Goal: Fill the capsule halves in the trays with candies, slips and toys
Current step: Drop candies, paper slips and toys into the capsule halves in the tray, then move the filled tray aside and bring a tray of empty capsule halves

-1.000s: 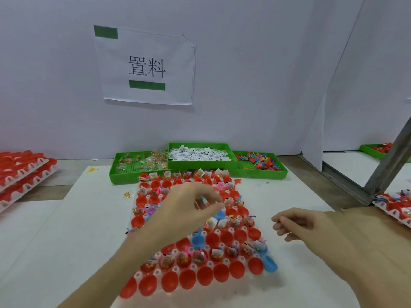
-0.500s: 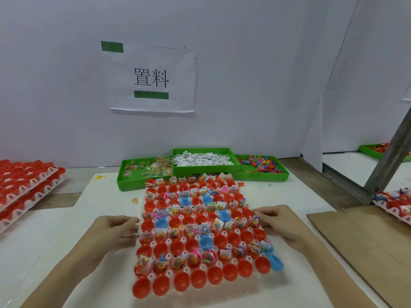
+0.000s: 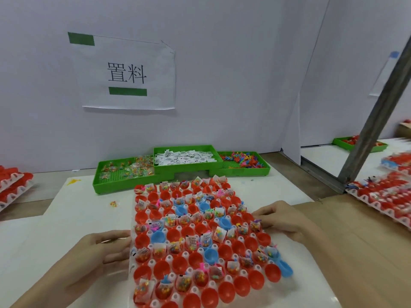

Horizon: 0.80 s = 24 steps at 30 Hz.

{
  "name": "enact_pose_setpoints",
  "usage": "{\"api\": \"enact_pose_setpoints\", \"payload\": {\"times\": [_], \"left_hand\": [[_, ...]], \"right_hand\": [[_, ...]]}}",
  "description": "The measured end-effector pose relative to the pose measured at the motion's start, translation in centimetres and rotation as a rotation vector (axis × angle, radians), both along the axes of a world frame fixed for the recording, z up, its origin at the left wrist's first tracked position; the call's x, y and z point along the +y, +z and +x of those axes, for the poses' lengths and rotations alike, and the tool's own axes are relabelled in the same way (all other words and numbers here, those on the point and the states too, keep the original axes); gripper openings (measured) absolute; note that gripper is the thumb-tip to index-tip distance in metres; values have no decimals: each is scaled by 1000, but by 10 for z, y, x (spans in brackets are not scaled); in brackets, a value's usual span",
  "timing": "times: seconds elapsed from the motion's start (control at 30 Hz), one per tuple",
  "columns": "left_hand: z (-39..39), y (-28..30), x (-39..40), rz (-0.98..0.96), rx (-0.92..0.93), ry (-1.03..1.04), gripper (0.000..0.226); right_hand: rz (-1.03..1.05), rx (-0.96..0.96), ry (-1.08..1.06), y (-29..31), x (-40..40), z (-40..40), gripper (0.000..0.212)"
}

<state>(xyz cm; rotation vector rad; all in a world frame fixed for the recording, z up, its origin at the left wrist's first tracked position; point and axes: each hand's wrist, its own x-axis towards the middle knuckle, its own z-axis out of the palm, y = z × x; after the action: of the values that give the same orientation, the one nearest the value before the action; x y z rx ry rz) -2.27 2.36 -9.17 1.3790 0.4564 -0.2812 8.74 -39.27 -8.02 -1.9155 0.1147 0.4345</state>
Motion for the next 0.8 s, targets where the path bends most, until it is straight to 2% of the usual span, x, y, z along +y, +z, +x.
{"api": "enact_pose_setpoints", "payload": {"times": [0.1,0.2,0.43,0.6,0.7,0.8], "left_hand": [[-1,3,-23,4,-49,-42,42],[2,5,-50,21,-98,-48,22],[7,11,-137,-22,-180,-35,21],[5,12,-226,-90,-178,-71,17],[6,6,-262,-113,-170,-104,15],[7,-2,-287,-110,-173,-144,17]], "right_hand": [[-60,7,-20,13,-24,-3,8],[-160,-22,-29,31,-46,-1,7],[-481,7,-36,78,-118,11,12],[-801,29,-55,86,-182,21,16],[-879,82,-76,83,-215,23,20],[-829,119,-157,82,-238,24,21]]}}
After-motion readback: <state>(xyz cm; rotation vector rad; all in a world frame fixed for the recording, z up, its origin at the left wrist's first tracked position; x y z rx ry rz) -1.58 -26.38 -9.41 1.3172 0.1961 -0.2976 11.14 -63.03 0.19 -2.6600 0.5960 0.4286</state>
